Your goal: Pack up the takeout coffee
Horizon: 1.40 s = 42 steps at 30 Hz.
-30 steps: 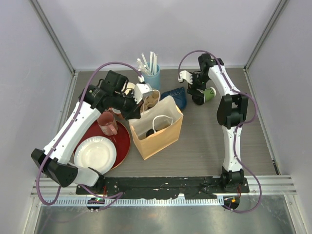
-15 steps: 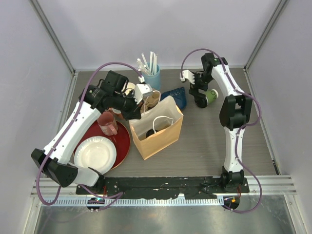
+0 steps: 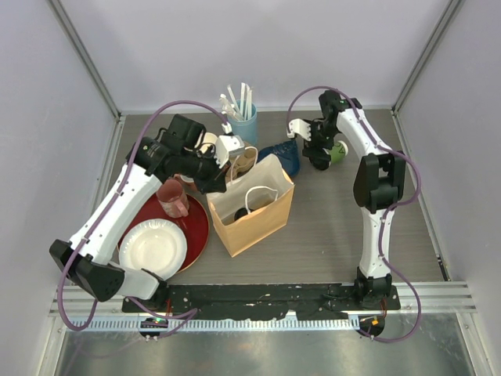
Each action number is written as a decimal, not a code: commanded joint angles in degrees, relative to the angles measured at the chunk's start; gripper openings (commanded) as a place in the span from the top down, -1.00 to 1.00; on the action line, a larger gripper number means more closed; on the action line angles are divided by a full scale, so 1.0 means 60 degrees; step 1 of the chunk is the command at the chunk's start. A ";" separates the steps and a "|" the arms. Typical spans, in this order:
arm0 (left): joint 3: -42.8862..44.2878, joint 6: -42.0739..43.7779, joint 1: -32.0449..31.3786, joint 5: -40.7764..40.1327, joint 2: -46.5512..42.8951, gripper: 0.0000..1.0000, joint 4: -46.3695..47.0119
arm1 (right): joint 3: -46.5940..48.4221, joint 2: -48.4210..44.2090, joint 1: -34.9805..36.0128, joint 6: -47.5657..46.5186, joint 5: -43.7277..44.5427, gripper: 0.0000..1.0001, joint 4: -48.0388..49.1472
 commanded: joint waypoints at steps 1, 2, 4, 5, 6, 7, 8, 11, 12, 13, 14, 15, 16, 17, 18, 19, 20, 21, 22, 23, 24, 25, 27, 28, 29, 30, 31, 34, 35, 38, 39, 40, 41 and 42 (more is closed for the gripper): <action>-0.0043 0.0098 0.0034 0.0283 -0.0360 1.00 0.0084 | -0.0107 -0.0018 0.0189 0.0257 0.0382 -0.78 0.0622; -0.0042 0.0098 0.0034 0.0284 -0.0360 1.00 0.0098 | -0.0151 0.0011 0.0219 0.0287 0.0411 -0.78 0.0681; -0.0042 0.0098 0.0019 0.0284 -0.0360 1.00 0.0098 | -0.0209 0.0099 0.0263 0.0491 0.0557 -0.77 0.0943; -0.0042 0.0083 0.0033 0.0284 -0.0360 1.00 0.0098 | -0.0224 0.0230 0.0263 0.0637 0.0775 -0.76 0.1090; -0.0042 0.0098 0.0034 0.0298 -0.0360 1.00 0.0084 | -0.0224 0.0289 0.0292 0.0827 0.0865 -0.75 0.1237; -0.0042 0.0098 0.0019 0.0298 -0.0389 1.00 0.0098 | -0.0195 0.0348 0.0292 0.1105 0.0923 -0.74 0.1412; -0.0042 0.0098 0.0034 0.0298 -0.0375 1.00 0.0069 | -0.0137 0.0493 0.0292 0.1166 0.0968 -0.72 0.1443; -0.0057 0.0098 0.0019 0.0313 -0.0389 1.00 0.0054 | -0.0093 0.0539 0.0292 0.1385 0.0822 -0.67 0.1516; -0.0057 0.0083 0.0034 0.0298 -0.0389 1.00 0.0069 | -0.0078 0.0539 0.0292 0.1429 0.0720 -0.64 0.1560; -0.0057 0.0083 0.0034 0.0298 -0.0375 1.00 0.0069 | -0.0092 0.0539 0.0307 0.1517 0.0661 -0.56 0.1560; -0.0043 0.0083 0.0019 0.0327 -0.0360 1.00 0.0098 | -0.0093 0.0539 0.0292 0.1547 0.0631 -0.49 0.1575; -0.0028 0.0083 0.0034 0.0299 -0.0360 1.00 0.0098 | -0.0078 0.0539 0.0307 0.1605 0.0573 -0.40 0.1604; -0.0013 0.0083 0.0019 0.0313 -0.0345 1.00 0.0098 | -0.0092 0.0524 0.0292 0.1722 0.0543 -0.23 0.1662; 0.0001 0.0083 0.0034 0.0313 -0.0331 1.00 0.0113 | -0.0136 0.0510 0.0307 0.1911 0.0543 -0.17 0.1736; 0.0030 0.0083 0.0019 0.0313 -0.0331 1.00 0.0098 | -0.0151 0.0495 0.0307 0.1957 0.0572 -0.14 0.1751; 0.0031 0.0069 0.0034 0.0313 -0.0345 1.00 0.0098 | -0.0195 0.0480 0.0292 0.1986 0.0601 -0.11 0.1751; 0.0045 0.0097 0.0034 0.0298 -0.0331 1.00 0.0084 | -0.0268 0.0437 0.0292 0.2030 0.0674 -0.09 0.1765; 0.0045 0.0098 0.0034 0.0298 -0.0331 1.00 0.0084 | -0.0326 0.0393 0.0292 0.2045 0.0733 -0.07 0.1780; 0.0045 0.0098 0.0019 0.0298 -0.0345 1.00 0.0069 | -0.0399 0.0363 0.0292 0.2045 0.0835 -0.04 0.1766; 0.0045 0.0098 0.0034 0.0298 -0.0360 1.00 0.0084 | -0.0516 0.0334 0.0307 0.2060 0.0865 -0.02 0.1795; 0.0045 0.0112 0.0034 0.0298 -0.0374 1.00 0.0069 | -0.0590 0.0276 0.0292 0.2045 0.0880 -0.01 0.1809; 0.0045 0.0112 0.0034 0.0298 -0.0374 1.00 0.0084 | -0.0736 0.0159 0.0292 0.2031 0.0851 0.01 0.1809; 0.0031 0.0127 0.0034 0.0298 -0.0360 1.00 0.0084 | -0.0869 -0.0003 0.0292 0.2030 0.0851 0.10 0.1926; 0.0045 0.0127 0.0034 0.0298 -0.0389 1.00 0.0069 | -0.0956 -0.0119 0.0292 0.2016 0.0836 0.15 0.1912; 0.0045 0.0141 0.0034 0.0284 -0.0389 1.00 0.0069 | -0.0986 -0.0178 0.0292 0.2016 0.0836 0.19 0.1927; 0.0045 0.0142 0.0034 0.0298 -0.0375 1.00 0.0069 | -0.0986 -0.0237 0.0307 0.2045 0.0822 0.24 0.1912; 0.0060 0.0127 0.0034 0.0298 -0.0374 1.00 0.0084 | -0.1059 -0.0397 0.0292 0.2074 0.0807 0.27 0.1912; 0.0060 0.0127 0.0019 0.0298 -0.0404 1.00 0.0069 | -0.1365 -0.0778 0.0292 0.2191 0.0749 0.34 0.1985; 0.0060 0.0112 0.0019 0.0298 -0.0433 1.00 0.0055 | -0.1512 -0.0925 0.0307 0.2221 0.0734 0.35 0.2130; 0.0031 0.0112 0.0034 0.0313 -0.0448 1.00 0.0069 | -0.1952 -0.1350 0.0307 0.2513 0.0588 0.37 0.2409; 0.0031 0.0112 0.0019 0.0342 -0.0462 1.00 0.0069 | -0.2054 -0.1452 0.0292 0.2615 0.0529 0.38 0.2468; 0.0031 0.0098 0.0034 0.0342 -0.0462 1.00 0.0084 | -0.2230 -0.1584 0.0292 0.2819 0.0485 0.38 0.2541; 0.0031 0.0112 0.0019 0.0342 -0.0462 1.00 0.0069 | -0.2318 -0.1803 0.0292 0.2981 0.0470 0.40 0.2774; 0.0031 0.0098 0.0019 0.0342 -0.0448 1.00 0.0069 | -0.2392 -0.1950 0.0292 0.3157 0.0470 0.43 0.2892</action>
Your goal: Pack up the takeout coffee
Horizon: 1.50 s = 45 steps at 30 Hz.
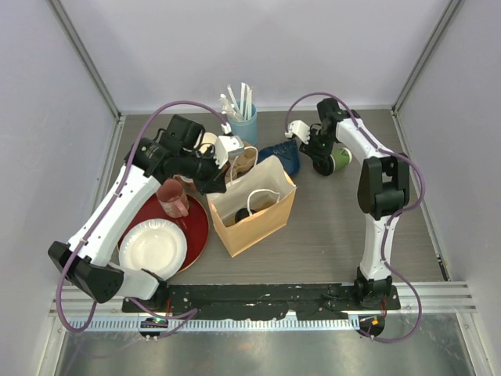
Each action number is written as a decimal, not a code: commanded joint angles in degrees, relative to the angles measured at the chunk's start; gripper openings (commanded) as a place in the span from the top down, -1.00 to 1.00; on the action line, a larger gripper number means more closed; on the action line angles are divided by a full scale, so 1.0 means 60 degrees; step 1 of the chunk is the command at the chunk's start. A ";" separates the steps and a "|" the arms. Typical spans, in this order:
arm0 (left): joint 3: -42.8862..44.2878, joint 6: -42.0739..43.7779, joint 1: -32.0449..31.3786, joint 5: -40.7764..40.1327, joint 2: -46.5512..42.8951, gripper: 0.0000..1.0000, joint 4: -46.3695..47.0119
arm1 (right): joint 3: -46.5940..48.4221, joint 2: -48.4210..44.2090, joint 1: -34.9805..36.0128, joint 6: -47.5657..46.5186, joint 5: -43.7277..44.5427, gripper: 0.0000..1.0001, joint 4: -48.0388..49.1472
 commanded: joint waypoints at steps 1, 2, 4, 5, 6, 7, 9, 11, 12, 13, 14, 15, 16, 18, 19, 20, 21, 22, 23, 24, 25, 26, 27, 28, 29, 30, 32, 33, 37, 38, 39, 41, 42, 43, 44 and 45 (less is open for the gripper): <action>0.0100 0.0076 0.0033 0.0291 -0.0353 1.00 0.0069 | -0.0388 -0.1277 0.0030 0.1135 -0.0281 0.44 0.0863; 0.0100 0.0047 0.0034 0.0306 -0.0368 1.00 0.0098 | -0.0448 -0.1539 0.0015 0.1371 -0.0266 0.44 0.0996; 0.0086 -0.0012 0.0034 0.0335 -0.0397 1.00 0.0113 | -0.0783 -0.1848 -0.0101 0.2086 -0.0528 0.44 0.1347; 0.0071 -0.0027 0.0034 0.0379 -0.0397 1.00 0.0113 | -0.0930 -0.2024 -0.0175 0.2294 -0.0718 0.44 0.1465; 0.0071 -0.0041 0.0019 0.0394 -0.0412 1.00 0.0113 | -0.1280 -0.2373 -0.0248 0.2586 -0.1155 0.44 0.1626; 0.0071 -0.0070 0.0034 0.0394 -0.0426 1.00 0.0113 | -0.1457 -0.2594 -0.0379 0.2879 -0.1333 0.44 0.2033; 0.0071 -0.0085 0.0034 0.0423 -0.0426 1.00 0.0142 | -0.2070 -0.3179 -0.0497 0.3773 -0.2005 0.44 0.2504; 0.0056 -0.0100 0.0034 0.0452 -0.0455 1.00 0.0157 | -0.2541 -0.3474 -0.0541 0.3980 -0.1951 0.32 0.3018; 0.0056 -0.0100 0.0034 0.0452 -0.0456 1.00 0.0186 | -0.2934 -0.3649 -0.0542 0.3980 -0.1907 0.25 0.3120; 0.0056 -0.0115 0.0019 0.0481 -0.0470 1.00 0.0172 | -0.3127 -0.3869 -0.0556 0.3951 -0.1689 0.16 0.3426; 0.0056 -0.0115 0.0019 0.0496 -0.0456 1.00 0.0186 | -0.3332 -0.3987 -0.0600 0.3806 -0.1600 -0.05 0.3560; 0.0056 -0.0115 0.0033 0.0482 -0.0456 1.00 0.0172 | -0.3653 -0.4090 -0.0644 0.3616 -0.1541 -0.12 0.3633; 0.0071 -0.0086 0.0034 0.0467 -0.0470 1.00 0.0172 | -0.3816 -0.4294 -0.0746 0.3455 -0.1497 -0.19 0.3620; 0.0056 -0.0071 0.0034 0.0452 -0.0514 1.00 0.0128 | -0.4283 -0.4514 -0.1549 0.3147 -0.2020 -0.31 0.3634; 0.0027 -0.0056 0.0019 0.0452 -0.0543 1.00 0.0128 | -0.4388 -0.4603 -0.2074 0.3160 -0.3010 -0.34 0.3736; -0.0017 -0.0042 0.0034 0.0452 -0.0587 1.00 0.0128 | -0.4447 -0.4589 -0.2631 0.3117 -0.3324 -0.40 0.3795; -0.0090 -0.0012 0.0034 0.0467 -0.0587 1.00 0.0157 | -0.4476 -0.4502 -0.2796 0.3058 -0.3458 -0.44 0.3882; -0.0119 -0.0012 0.0019 0.0482 -0.0573 1.00 0.0171 | -0.4462 -0.4356 -0.2812 0.2985 -0.3430 -0.56 0.4028; -0.0134 -0.0012 0.0034 0.0496 -0.0515 1.00 0.0186 | -0.4433 -0.4267 -0.2769 0.2912 -0.3589 -0.79 0.4044; -0.0091 0.0002 0.0034 0.0511 -0.0485 1.00 0.0186 | -0.4447 -0.4252 -0.2754 0.2897 -0.3866 -0.80 0.4247; -0.0032 -0.0012 0.0019 0.0511 -0.0470 1.00 0.0172 | -0.4534 -0.4252 -0.2724 0.2940 -0.4087 -0.79 0.4467; 0.0012 0.0002 0.0019 0.0511 -0.0441 1.00 0.0172 | -0.4695 -0.4382 -0.2652 0.2940 -0.3987 -0.80 0.4788; 0.0099 0.0003 0.0033 0.0496 -0.0412 1.00 0.0157 | -0.5073 -0.4442 -0.2433 0.2853 -0.3798 -0.80 0.5096; 0.0129 0.0032 0.0034 0.0511 -0.0412 1.00 0.0128 | -0.5266 -0.4486 -0.2330 0.2620 -0.3651 -0.80 0.5665; 0.0158 0.0061 0.0019 0.0511 -0.0412 1.00 0.0099 | -0.5355 -0.4486 -0.2256 0.2546 -0.3621 -0.80 0.5902; 0.0173 0.0076 0.0019 0.0496 -0.0383 1.00 0.0084 | -0.5428 -0.4443 -0.2197 0.2545 -0.3765 -0.80 0.6267; 0.0173 0.0076 0.0034 0.0496 -0.0382 1.00 0.0084 | -0.5312 -0.4326 -0.2153 0.2341 -0.4117 -0.81 0.6373; 0.0159 0.0076 0.0019 0.0496 -0.0397 1.00 0.0084 | -0.5021 -0.4079 -0.2080 0.2166 -0.4133 -0.81 0.6141; 0.0159 0.0046 0.0019 0.0496 -0.0426 1.00 0.0084 | -0.3761 -0.2995 -0.1918 0.1374 -0.3577 -0.79 0.5028; 0.0130 0.0046 0.0034 0.0482 -0.0441 1.00 0.0069 | -0.3338 -0.2804 -0.1918 0.1097 -0.3504 -0.76 0.4794; 0.0129 0.0046 0.0034 0.0496 -0.0426 1.00 0.0069 | -0.3174 -0.2497 -0.1904 0.0979 -0.3445 -0.74 0.4400; 0.0144 0.0046 0.0034 0.0511 -0.0412 1.00 0.0084 | -0.2983 -0.2333 -0.1846 0.0744 -0.3343 -0.63 0.4133; 0.0144 0.0046 0.0034 0.0496 -0.0412 1.00 0.0069 | -0.2953 -0.2275 -0.1816 0.0627 -0.3269 -0.59 0.4089; 0.0159 0.0061 0.0019 0.0496 -0.0397 1.00 0.0098 | -0.2997 -0.2245 -0.1816 0.0539 -0.3240 -0.58 0.4088; 0.0173 0.0061 0.0019 0.0496 -0.0383 1.00 0.0098 | -0.3070 -0.2231 -0.1816 0.0480 -0.3268 -0.59 0.4088; 0.0173 0.0061 0.0019 0.0482 -0.0382 1.00 0.0084 | -0.3099 -0.2201 -0.1569 0.0421 -0.3283 -0.60 0.4175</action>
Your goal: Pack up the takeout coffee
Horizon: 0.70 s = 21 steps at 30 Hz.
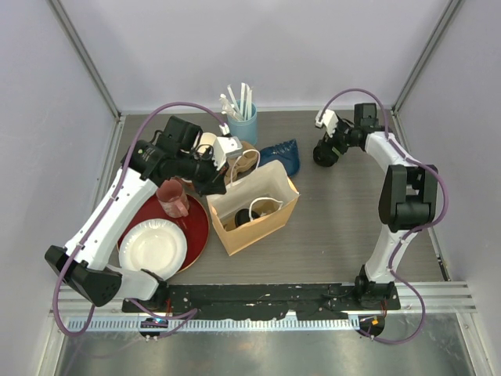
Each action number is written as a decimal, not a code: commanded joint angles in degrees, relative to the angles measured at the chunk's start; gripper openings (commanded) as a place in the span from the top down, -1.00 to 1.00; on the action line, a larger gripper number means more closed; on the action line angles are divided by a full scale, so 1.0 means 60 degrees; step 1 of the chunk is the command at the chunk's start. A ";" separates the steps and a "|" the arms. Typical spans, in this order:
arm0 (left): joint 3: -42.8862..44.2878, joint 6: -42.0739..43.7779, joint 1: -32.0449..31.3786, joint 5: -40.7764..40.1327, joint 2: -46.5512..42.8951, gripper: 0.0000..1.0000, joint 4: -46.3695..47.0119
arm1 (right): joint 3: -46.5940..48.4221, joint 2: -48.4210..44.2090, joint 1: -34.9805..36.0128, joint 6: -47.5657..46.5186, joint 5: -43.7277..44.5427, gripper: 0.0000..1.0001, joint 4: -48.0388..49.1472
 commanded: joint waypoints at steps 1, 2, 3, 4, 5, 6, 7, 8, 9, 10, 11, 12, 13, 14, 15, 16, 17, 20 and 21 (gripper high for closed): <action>0.0253 0.0068 0.0033 0.0241 -0.0106 1.00 0.0095 | 0.0194 0.0072 0.0356 -0.0705 0.0115 -0.60 -0.0316; 0.0268 0.0068 0.0034 0.0241 -0.0105 1.00 0.0095 | 0.0179 0.0145 0.0487 -0.0719 0.0217 -0.60 -0.0286; 0.0268 0.0054 0.0034 0.0227 -0.0120 1.00 0.0095 | 0.0179 0.0204 0.0547 -0.0734 0.0334 -0.60 -0.0271; 0.0268 0.0054 0.0034 0.0212 -0.0106 1.00 0.0080 | 0.0193 0.0277 0.0591 -0.0734 0.0451 -0.58 -0.0271; 0.0268 0.0068 0.0034 0.0227 -0.0134 1.00 0.0080 | 0.0193 0.0379 0.0606 -0.0734 0.0685 -0.55 -0.0286; 0.0268 0.0054 0.0034 0.0212 -0.0149 1.00 0.0065 | 0.0164 0.0409 0.0606 -0.0720 0.0745 -0.48 -0.0286; 0.0268 0.0068 0.0034 0.0198 -0.0178 1.00 0.0036 | 0.0106 0.0409 0.0606 -0.0720 0.0833 -0.46 -0.0271; 0.0254 0.0068 0.0034 0.0197 -0.0193 1.00 0.0051 | -0.0083 0.0322 0.0606 -0.0734 0.0979 -0.43 -0.0228; 0.0239 0.0068 0.0019 0.0197 -0.0208 1.00 0.0036 | -0.0201 0.0263 0.0606 -0.0734 0.1038 -0.41 -0.0053; 0.0224 0.0083 0.0034 0.0183 -0.0208 1.00 0.0051 | -0.0333 0.0205 0.0606 -0.0734 0.1082 -0.41 0.0050; 0.0253 0.0083 0.0034 0.0168 -0.0208 1.00 0.0036 | -0.0566 0.0074 0.0606 -0.0749 0.1199 -0.41 0.0167; 0.0253 0.0083 0.0034 0.0168 -0.0208 1.00 0.0051 | -0.0655 0.0029 0.0606 -0.0763 0.1258 -0.41 0.0284; 0.0297 0.0112 0.0019 0.0168 -0.0193 1.00 0.0036 | -0.0714 -0.0015 0.0606 -0.0793 0.1316 -0.42 0.0300; 0.0326 0.0127 0.0034 0.0183 -0.0179 1.00 0.0036 | -0.0831 -0.0045 0.0606 -0.0822 0.1404 -0.42 0.0315; 0.0341 0.0112 0.0034 0.0183 -0.0179 1.00 0.0036 | -0.0905 -0.0146 0.0606 -0.0851 0.1550 -0.43 0.0329; 0.0356 0.0112 0.0034 0.0183 -0.0164 1.00 0.0036 | -0.0978 -0.0191 0.0591 -0.0895 0.1595 -0.44 0.0329; 0.0356 0.0112 0.0034 0.0183 -0.0193 1.00 0.0036 | -0.1138 -0.0249 0.0562 -0.0982 0.1624 -0.44 0.0358; 0.0312 0.0112 0.0034 0.0212 -0.0179 1.00 0.0007 | -0.1286 -0.0455 0.0489 -0.1056 0.1654 -0.47 0.0359; 0.0312 0.0127 0.0034 0.0212 -0.0193 1.00 0.0007 | -0.1286 -0.0498 0.0489 -0.1086 0.1668 -0.50 0.0359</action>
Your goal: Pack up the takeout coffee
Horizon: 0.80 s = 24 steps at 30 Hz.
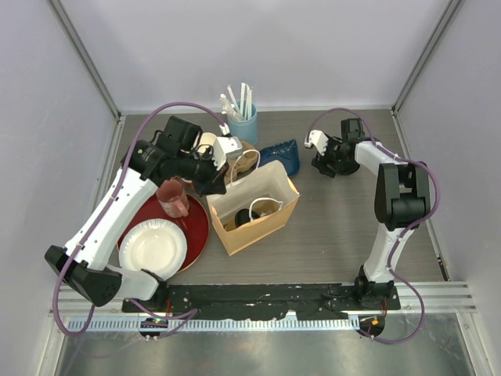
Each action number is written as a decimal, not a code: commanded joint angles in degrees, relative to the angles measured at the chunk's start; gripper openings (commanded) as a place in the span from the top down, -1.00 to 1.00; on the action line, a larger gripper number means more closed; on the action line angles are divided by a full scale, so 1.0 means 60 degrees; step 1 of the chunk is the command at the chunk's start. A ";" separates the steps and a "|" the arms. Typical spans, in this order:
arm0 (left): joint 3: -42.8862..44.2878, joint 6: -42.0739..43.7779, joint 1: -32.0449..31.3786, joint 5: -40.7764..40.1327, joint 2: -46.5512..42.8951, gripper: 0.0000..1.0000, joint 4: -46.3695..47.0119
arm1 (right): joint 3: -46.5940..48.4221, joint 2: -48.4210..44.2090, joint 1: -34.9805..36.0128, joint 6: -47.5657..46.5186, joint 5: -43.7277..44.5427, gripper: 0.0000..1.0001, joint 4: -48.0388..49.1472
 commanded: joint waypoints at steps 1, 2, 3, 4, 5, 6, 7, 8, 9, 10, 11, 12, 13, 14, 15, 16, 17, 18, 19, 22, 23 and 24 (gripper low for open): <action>0.0305 0.0123 0.0034 0.0216 -0.0193 1.00 0.0010 | -0.0051 -0.0899 -0.0098 -0.0313 0.0229 -0.52 0.0340; 0.0319 0.0123 0.0034 0.0230 -0.0179 1.00 0.0010 | 0.0021 -0.0929 -0.0084 -0.0299 0.0244 -0.54 0.0311; 0.0334 0.0123 0.0019 0.0245 -0.0193 1.00 0.0025 | 0.0124 -0.0973 -0.0083 -0.0052 0.0201 -0.55 0.0253; 0.0349 0.0123 0.0034 0.0216 -0.0164 1.00 0.0025 | 0.0241 -0.1104 -0.0083 0.0168 -0.0017 -0.56 0.0209; 0.0349 0.0138 0.0034 0.0230 -0.0150 1.00 0.0025 | 0.0445 -0.1207 -0.0083 0.0503 -0.0150 -0.56 0.0238; 0.0363 0.0138 0.0034 0.0230 -0.0149 1.00 0.0040 | 0.0476 -0.1367 -0.0083 0.1116 -0.0282 -0.56 0.0325; 0.0349 0.0123 0.0019 0.0230 -0.0149 1.00 0.0054 | 0.0418 -0.1543 -0.0054 0.1528 -0.0355 -0.55 0.0543; 0.0349 0.0123 0.0034 0.0230 -0.0120 1.00 0.0040 | 0.0012 -0.2052 0.0004 0.1924 -0.0008 -0.55 0.0922; 0.0363 0.0109 0.0034 0.0230 -0.0106 1.00 0.0054 | -0.0297 -0.2333 0.0309 0.2319 0.0488 -0.55 0.1927; 0.0407 0.0094 0.0034 0.0216 -0.0120 1.00 0.0069 | -0.0634 -0.2625 0.0428 0.3121 0.0972 -0.55 0.2445; 0.0422 0.0051 0.0034 0.0216 -0.0106 1.00 0.0083 | -0.1275 -0.3267 0.0603 0.3622 0.2006 -0.55 0.3421; 0.0422 0.0021 0.0034 0.0201 -0.0105 1.00 0.0084 | -0.1543 -0.3548 0.0736 0.4323 0.2481 -0.55 0.3750; 0.0407 -0.0008 0.0034 0.0172 -0.0120 1.00 0.0098 | -0.1777 -0.3870 0.0751 0.5736 0.2921 -0.55 0.4029; 0.0407 -0.0023 0.0019 0.0157 -0.0120 1.00 0.0098 | -0.2157 -0.4106 0.0737 0.6664 0.3520 -0.56 0.4235; 0.0378 -0.0038 0.0034 0.0143 -0.0149 1.00 0.0113 | -0.2320 -0.4557 0.0737 0.7268 0.4729 -0.56 0.4106; 0.0320 -0.0052 0.0019 0.0113 -0.0149 1.00 0.0142 | -0.2496 -0.4751 0.0664 0.7709 0.5263 -0.56 0.3960; 0.0290 -0.0067 0.0034 -0.0003 -0.0149 1.00 0.0157 | -0.2947 -0.4941 0.0620 0.8468 0.5646 -0.57 0.3901; 0.0261 -0.0096 0.0034 -0.0062 -0.0149 1.00 0.0200 | -0.3184 -0.5363 0.0605 0.8794 0.6360 -0.58 0.3639; 0.0217 -0.0140 0.0019 -0.0106 -0.0149 1.00 0.0215 | -0.3403 -0.5556 0.0518 0.9131 0.6556 -0.58 0.3636; 0.0246 -0.0184 0.0034 -0.0224 -0.0149 1.00 0.0230 | -0.4107 -0.6187 -0.0094 1.0377 0.6516 -0.59 0.3753; 0.0246 -0.0199 0.0034 -0.0224 -0.0178 1.00 0.0245 | -0.4297 -0.6232 -0.0287 1.1163 0.6383 -0.58 0.3768; 0.0232 -0.0199 0.0019 -0.0224 -0.0208 1.00 0.0230 | -0.4357 -0.6232 -0.0376 1.1548 0.6295 -0.59 0.3710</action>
